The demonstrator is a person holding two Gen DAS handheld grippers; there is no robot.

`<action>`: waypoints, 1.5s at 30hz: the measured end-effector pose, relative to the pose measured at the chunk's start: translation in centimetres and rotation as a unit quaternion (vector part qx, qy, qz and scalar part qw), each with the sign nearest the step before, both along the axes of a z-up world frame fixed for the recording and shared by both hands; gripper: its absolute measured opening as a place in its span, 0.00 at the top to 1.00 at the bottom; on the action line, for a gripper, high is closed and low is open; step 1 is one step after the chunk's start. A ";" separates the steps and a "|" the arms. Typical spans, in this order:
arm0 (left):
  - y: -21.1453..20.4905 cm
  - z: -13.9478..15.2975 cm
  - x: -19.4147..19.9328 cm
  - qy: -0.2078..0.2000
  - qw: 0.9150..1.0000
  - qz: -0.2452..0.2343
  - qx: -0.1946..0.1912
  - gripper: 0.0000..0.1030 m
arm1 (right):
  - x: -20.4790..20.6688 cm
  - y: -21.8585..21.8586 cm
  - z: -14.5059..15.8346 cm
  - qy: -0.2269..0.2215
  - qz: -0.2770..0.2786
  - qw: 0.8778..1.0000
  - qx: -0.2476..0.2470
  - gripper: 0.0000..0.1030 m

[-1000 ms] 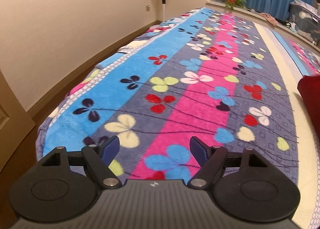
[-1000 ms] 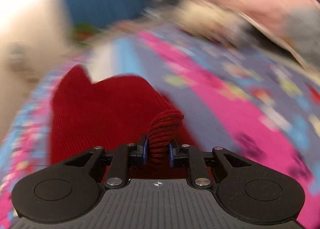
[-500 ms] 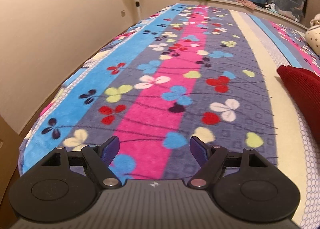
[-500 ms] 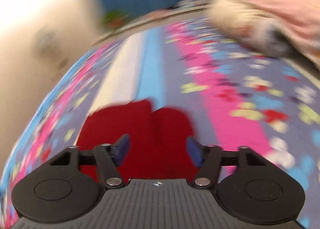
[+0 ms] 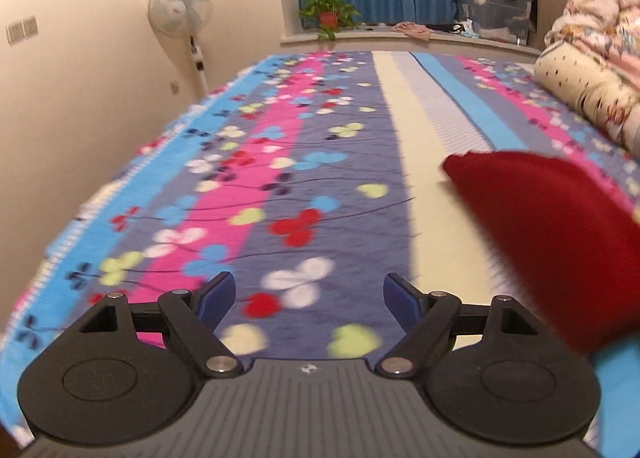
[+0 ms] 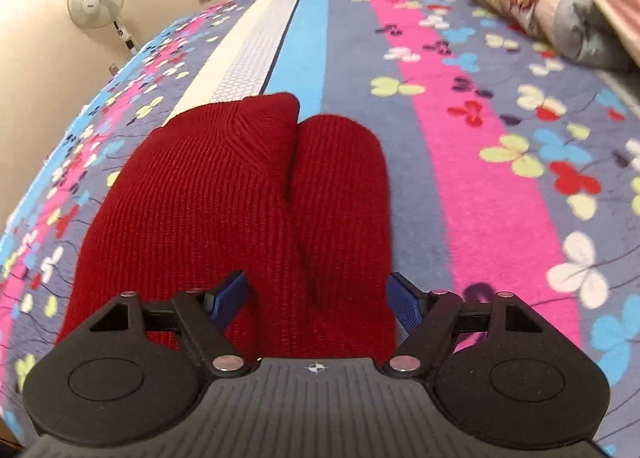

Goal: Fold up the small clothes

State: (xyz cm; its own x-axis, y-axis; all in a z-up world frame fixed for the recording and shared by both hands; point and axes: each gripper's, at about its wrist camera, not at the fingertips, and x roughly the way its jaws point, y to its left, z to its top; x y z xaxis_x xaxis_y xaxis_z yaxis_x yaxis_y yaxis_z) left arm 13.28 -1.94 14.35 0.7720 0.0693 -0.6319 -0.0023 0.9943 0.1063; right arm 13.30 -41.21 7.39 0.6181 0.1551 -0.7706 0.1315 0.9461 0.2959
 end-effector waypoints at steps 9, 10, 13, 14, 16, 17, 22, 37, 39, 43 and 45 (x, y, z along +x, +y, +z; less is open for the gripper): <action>-8.5 0.5 8.0 0.032 0.993 0.021 -0.115 0.17 | 1.9 -0.5 -1.7 0.044 -0.003 0.999 0.010 0.25; -9.2 0.5 8.8 0.033 0.992 0.023 -0.122 0.17 | 2.0 -0.6 -1.6 0.044 -0.001 0.999 0.010 0.25; -10.7 0.2 10.9 0.046 0.987 0.027 -0.155 0.16 | 2.2 -0.8 -1.7 0.048 0.005 0.999 0.015 0.24; -11.0 0.0 11.5 0.051 0.984 0.025 -0.167 0.16 | 2.3 -0.9 -1.7 0.049 0.005 0.999 0.019 0.24; -11.8 -0.9 13.0 0.073 0.978 0.017 -0.195 0.11 | 2.4 -1.0 -1.7 0.050 0.008 0.999 0.021 0.24; -12.1 -1.5 13.6 0.087 0.974 0.012 -0.208 0.04 | 2.4 -1.0 -1.7 0.050 0.011 0.999 0.020 0.24; -13.7 -5.9 16.0 0.186 0.946 -0.022 -0.264 0.01 | 2.3 -1.3 -1.9 0.050 0.020 0.998 0.024 0.24; -15.3 -4.7 14.1 0.161 0.953 -0.051 -0.250 0.45 | 1.7 0.0 -1.8 0.021 0.062 0.995 0.068 0.80; -15.0 -3.4 13.2 0.146 0.954 -0.058 -0.254 0.46 | 1.5 0.5 -1.5 0.007 0.065 0.996 0.061 0.81; -13.1 0.2 11.1 0.098 0.964 -0.072 -0.237 0.48 | 1.0 1.8 0.0 -0.044 0.081 0.994 0.064 0.82; -11.0 1.8 10.1 0.079 0.967 -0.072 -0.229 0.48 | 0.7 2.5 0.8 -0.071 0.098 0.989 0.090 0.82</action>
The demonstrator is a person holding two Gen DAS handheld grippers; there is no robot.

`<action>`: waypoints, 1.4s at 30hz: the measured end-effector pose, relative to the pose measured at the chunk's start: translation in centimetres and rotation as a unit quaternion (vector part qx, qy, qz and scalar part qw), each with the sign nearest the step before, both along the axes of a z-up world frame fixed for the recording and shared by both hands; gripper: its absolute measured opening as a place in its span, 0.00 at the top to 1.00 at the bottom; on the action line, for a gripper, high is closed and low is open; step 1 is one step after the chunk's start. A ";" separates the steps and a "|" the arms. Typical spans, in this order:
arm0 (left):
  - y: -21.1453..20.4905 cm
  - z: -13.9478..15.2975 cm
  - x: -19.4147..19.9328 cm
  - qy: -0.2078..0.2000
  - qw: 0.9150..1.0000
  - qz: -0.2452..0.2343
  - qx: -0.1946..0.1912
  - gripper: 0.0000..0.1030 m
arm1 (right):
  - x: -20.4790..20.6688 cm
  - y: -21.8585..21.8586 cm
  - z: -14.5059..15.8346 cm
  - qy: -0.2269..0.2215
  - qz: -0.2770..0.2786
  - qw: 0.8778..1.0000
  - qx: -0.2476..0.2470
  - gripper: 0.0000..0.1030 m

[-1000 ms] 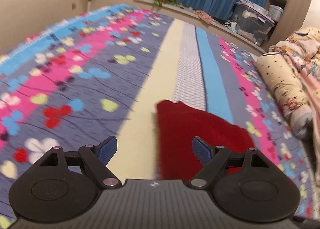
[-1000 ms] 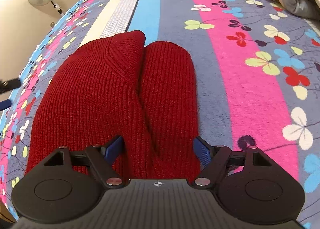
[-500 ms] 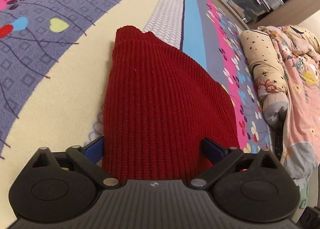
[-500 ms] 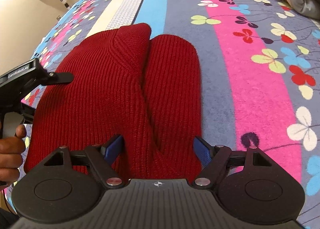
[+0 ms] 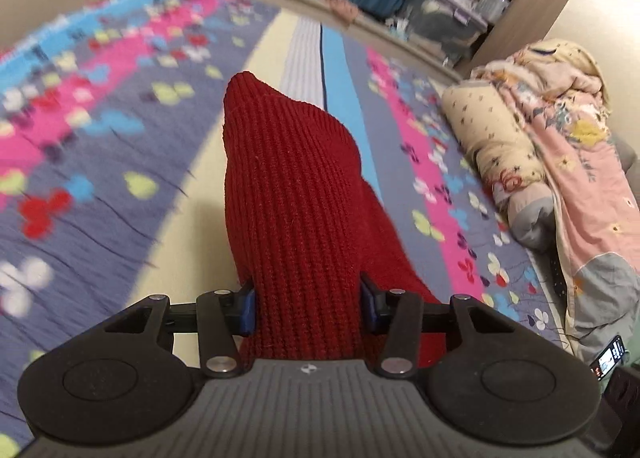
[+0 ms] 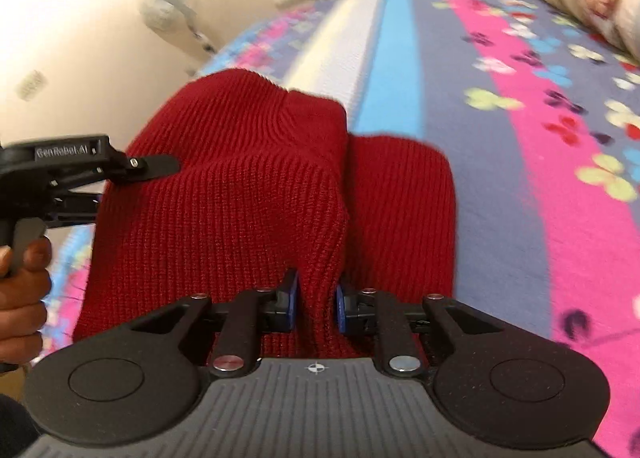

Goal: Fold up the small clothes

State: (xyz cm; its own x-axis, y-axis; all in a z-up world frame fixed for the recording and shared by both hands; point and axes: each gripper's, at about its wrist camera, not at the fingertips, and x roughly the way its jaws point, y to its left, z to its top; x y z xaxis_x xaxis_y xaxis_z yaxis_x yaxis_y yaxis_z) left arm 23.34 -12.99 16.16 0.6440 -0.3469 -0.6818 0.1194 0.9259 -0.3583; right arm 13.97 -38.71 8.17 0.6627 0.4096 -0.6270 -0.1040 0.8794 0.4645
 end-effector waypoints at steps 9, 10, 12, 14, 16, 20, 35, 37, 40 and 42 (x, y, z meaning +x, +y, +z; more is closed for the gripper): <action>10.2 0.2 -1.8 0.009 0.994 0.067 0.088 0.29 | -1.2 6.5 0.7 -0.056 0.133 0.990 -0.001 0.82; 10.9 0.3 -2.3 0.004 0.991 0.078 0.106 0.28 | -0.9 7.4 -0.2 -0.029 0.144 0.989 -0.018 0.82; 11.7 0.6 -3.8 -0.001 0.993 0.060 0.098 0.28 | -0.6 9.0 -1.9 0.010 0.150 0.987 -0.051 0.82; 11.7 0.8 -6.2 -0.012 0.996 0.008 0.091 0.29 | -0.7 10.1 -2.5 0.015 0.149 0.985 -0.080 0.82; 10.8 0.3 -8.6 -0.027 0.993 -0.048 0.104 0.30 | -0.6 9.8 -2.3 0.017 0.146 0.987 -0.069 0.82; 8.3 -5.3 -10.5 0.003 0.975 -0.105 0.196 0.49 | -0.1 9.1 -2.4 0.033 0.135 0.989 -0.048 0.82; 9.2 -5.5 -14.2 -0.021 0.984 -0.055 0.167 0.33 | -1.7 9.1 -2.4 0.028 0.115 0.991 -0.062 0.69; 9.0 -3.6 -15.3 -0.061 0.981 -0.050 0.180 0.16 | -2.8 9.0 -1.1 0.015 0.100 0.991 -0.091 0.54; 8.1 -0.8 -18.0 -0.107 0.975 -0.045 0.192 0.08 | -5.5 9.1 1.5 -0.022 0.089 0.982 -0.168 0.51; 7.7 0.7 -19.9 -0.129 0.973 -0.046 0.185 0.05 | -7.3 8.9 3.4 -0.039 0.064 0.979 -0.189 0.49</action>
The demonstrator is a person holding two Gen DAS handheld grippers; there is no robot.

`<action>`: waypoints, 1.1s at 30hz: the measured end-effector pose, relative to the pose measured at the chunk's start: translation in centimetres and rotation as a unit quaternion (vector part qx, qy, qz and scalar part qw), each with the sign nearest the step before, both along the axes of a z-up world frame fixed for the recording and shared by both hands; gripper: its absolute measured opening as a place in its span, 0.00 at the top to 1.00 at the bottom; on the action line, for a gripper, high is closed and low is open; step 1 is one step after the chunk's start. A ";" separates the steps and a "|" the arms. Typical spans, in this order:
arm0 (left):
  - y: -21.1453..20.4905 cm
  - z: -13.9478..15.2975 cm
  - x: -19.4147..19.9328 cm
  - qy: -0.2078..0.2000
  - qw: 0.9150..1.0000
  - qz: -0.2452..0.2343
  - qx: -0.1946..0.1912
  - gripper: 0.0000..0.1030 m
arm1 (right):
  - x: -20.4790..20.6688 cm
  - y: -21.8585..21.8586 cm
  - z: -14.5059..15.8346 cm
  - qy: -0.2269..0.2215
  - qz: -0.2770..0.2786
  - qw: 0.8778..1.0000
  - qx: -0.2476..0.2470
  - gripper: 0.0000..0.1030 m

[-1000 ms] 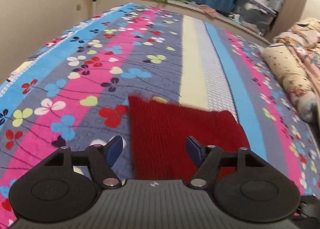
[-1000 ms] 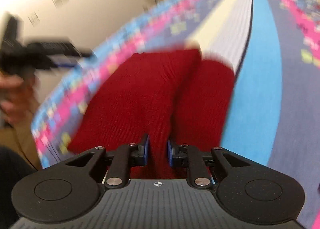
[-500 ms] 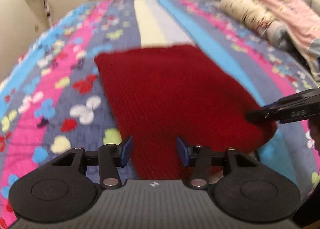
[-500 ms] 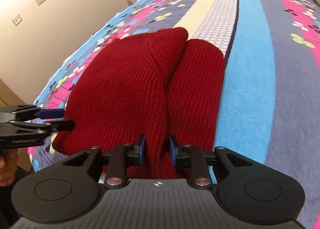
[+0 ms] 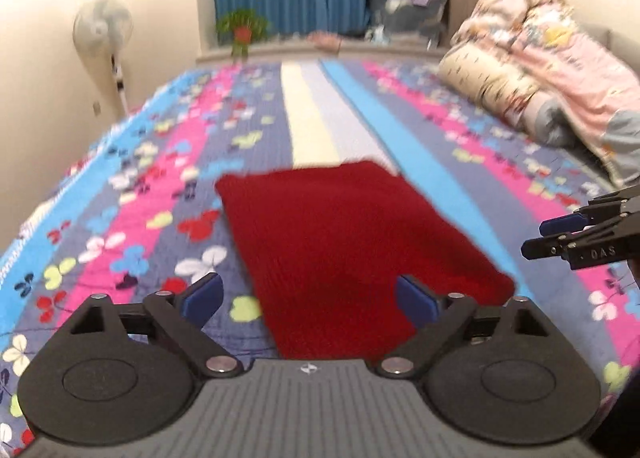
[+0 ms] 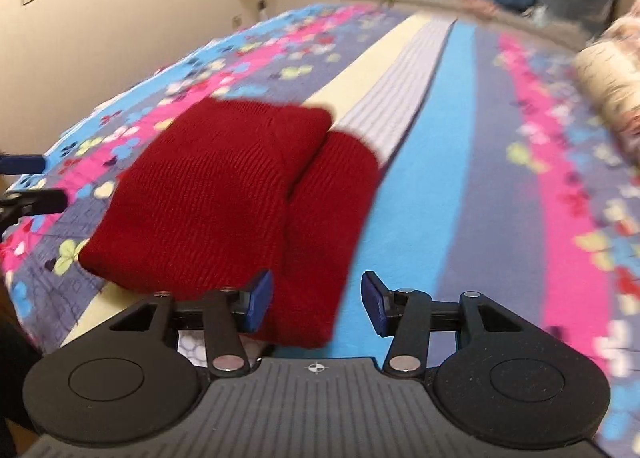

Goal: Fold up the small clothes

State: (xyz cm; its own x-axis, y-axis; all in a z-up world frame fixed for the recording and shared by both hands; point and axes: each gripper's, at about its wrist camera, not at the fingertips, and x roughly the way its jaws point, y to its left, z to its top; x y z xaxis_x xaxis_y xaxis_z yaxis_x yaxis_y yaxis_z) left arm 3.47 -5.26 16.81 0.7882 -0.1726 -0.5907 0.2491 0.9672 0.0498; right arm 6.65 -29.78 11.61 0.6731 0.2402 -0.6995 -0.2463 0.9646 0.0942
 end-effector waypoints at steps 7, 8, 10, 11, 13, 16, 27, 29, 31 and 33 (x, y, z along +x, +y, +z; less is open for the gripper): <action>-1.7 1.5 -7.1 -0.013 0.998 0.018 -0.058 0.01 | -7.0 -0.4 4.1 -0.063 -0.048 0.996 0.029 0.20; -1.9 1.0 -7.9 -0.012 0.997 0.016 -0.070 0.01 | -7.5 -0.4 3.9 -0.064 -0.053 0.996 0.033 0.18; -2.2 -0.2 -9.3 -0.018 0.997 0.035 -0.070 0.01 | -8.7 -0.2 2.6 -0.061 -0.064 0.995 0.040 0.17; -2.5 -1.1 -9.8 -0.020 0.996 0.052 -0.063 0.01 | -9.1 0.1 1.5 -0.058 -0.071 0.995 0.041 0.17; -2.9 -2.1 -9.7 -0.004 0.997 0.066 -0.049 0.01 | -9.0 0.8 -0.5 -0.024 -0.081 0.996 0.036 0.19; -2.4 -2.0 -8.9 -0.008 0.992 0.114 -0.060 0.01 | -8.6 2.1 -1.1 -0.024 -0.064 0.997 0.023 0.20; -1.1 -3.3 -5.9 0.053 0.985 0.156 -0.051 0.01 | -6.0 4.7 -1.2 -0.050 -0.053 0.997 0.031 0.18; -1.2 -3.3 -5.8 0.052 0.986 0.152 -0.052 0.01 | -5.8 5.2 -1.2 -0.053 -0.047 0.997 0.034 0.18; -1.4 -3.4 -5.5 0.053 0.986 0.151 -0.048 0.01 | -5.7 5.6 -1.1 -0.058 -0.042 0.997 0.037 0.18; -1.6 -3.4 -5.4 0.052 0.986 0.151 -0.048 0.01 | -5.6 5.8 -1.0 -0.061 -0.035 0.997 0.040 0.17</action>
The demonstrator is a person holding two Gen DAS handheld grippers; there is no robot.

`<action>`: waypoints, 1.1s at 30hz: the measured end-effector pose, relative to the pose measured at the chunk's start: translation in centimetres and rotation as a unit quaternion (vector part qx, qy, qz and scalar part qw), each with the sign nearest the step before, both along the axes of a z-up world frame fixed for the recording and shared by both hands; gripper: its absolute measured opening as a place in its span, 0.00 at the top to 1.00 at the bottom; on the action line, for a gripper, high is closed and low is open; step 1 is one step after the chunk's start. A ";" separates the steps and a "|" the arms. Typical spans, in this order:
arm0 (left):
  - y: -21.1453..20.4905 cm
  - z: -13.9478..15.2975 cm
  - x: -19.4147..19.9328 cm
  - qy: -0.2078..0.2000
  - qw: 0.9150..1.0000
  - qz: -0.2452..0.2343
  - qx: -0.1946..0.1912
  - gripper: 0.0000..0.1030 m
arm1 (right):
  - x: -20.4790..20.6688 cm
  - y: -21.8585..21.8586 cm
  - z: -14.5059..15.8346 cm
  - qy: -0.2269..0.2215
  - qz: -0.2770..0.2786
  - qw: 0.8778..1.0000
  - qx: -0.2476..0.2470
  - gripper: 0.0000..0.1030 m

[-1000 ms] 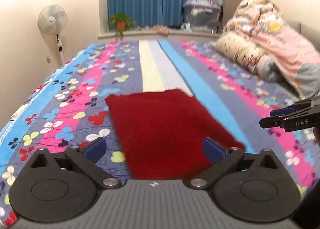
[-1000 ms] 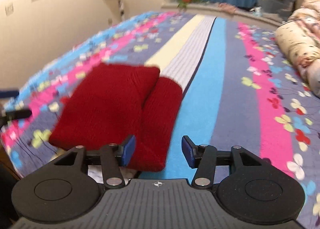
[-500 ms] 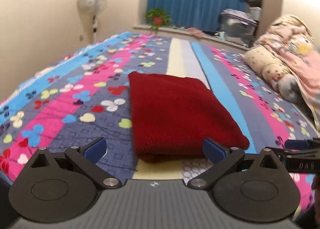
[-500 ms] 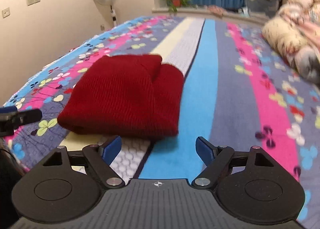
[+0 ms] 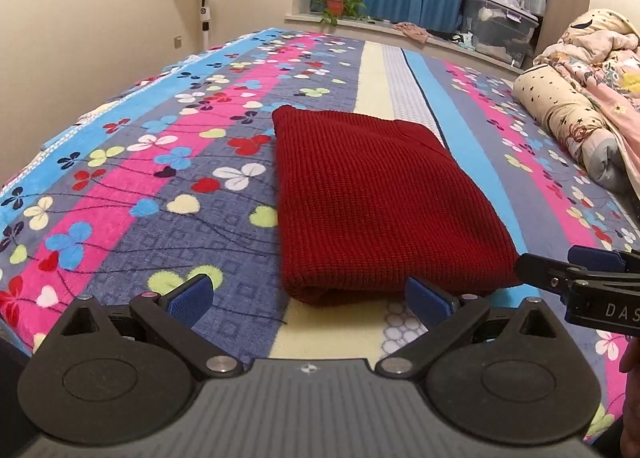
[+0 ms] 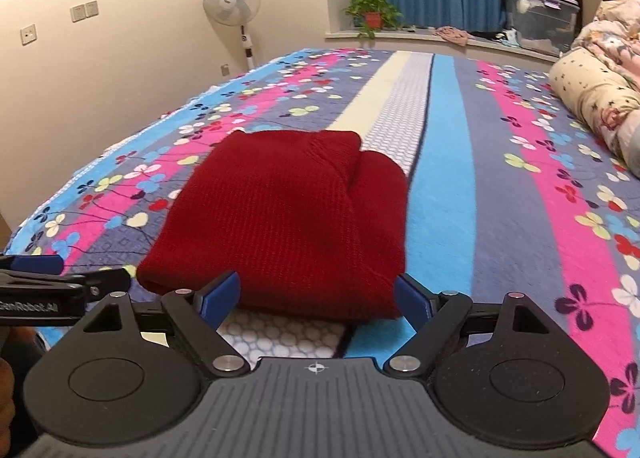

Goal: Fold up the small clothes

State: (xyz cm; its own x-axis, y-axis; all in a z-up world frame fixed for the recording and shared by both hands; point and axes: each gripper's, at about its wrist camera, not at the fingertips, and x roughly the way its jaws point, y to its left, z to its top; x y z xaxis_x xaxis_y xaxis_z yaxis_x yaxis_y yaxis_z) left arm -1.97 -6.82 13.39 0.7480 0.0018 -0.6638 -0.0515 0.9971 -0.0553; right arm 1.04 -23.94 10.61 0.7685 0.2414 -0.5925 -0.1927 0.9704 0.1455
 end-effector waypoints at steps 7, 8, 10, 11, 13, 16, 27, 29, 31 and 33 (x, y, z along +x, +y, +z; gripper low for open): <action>-0.6 -0.1 0.0 0.000 1.000 -0.009 0.003 0.01 | -0.2 0.8 0.3 -0.004 0.014 1.000 0.000 0.17; -0.7 -0.1 -0.1 0.000 1.000 -0.010 0.005 0.01 | -0.3 0.9 0.4 -0.004 0.016 1.000 0.000 0.17; -0.8 -0.1 -0.2 -0.001 1.000 -0.012 0.006 0.01 | -0.4 1.0 0.5 -0.007 0.021 1.000 0.000 0.16; -0.8 -0.1 -0.1 0.000 1.000 -0.013 0.006 0.01 | -0.5 1.1 0.6 -0.008 0.023 1.000 -0.001 0.16; -0.9 -0.1 -0.2 -0.001 1.000 -0.014 0.005 0.01 | -0.6 1.2 0.7 -0.012 0.026 1.000 -0.002 0.16; -0.9 -0.2 -0.3 -0.001 1.000 -0.016 0.004 0.01 | -0.8 1.4 0.9 -0.018 0.030 0.999 -0.006 0.16; -0.9 -0.2 -0.3 -0.001 1.000 -0.016 0.005 0.01 | -0.7 2.1 1.0 -0.022 0.038 0.999 -0.017 0.15; -0.9 -0.2 -0.3 0.000 1.000 -0.017 0.005 0.01 | -0.8 2.2 1.0 -0.022 0.038 0.999 -0.017 0.15; -0.8 -0.2 -0.3 0.001 1.000 -0.017 0.005 0.01 | -0.8 2.1 1.0 -0.022 0.037 0.999 -0.017 0.15; -0.8 -0.2 -0.3 0.001 1.000 -0.017 0.005 0.01 | -0.8 2.1 1.0 -0.021 0.038 0.999 -0.017 0.15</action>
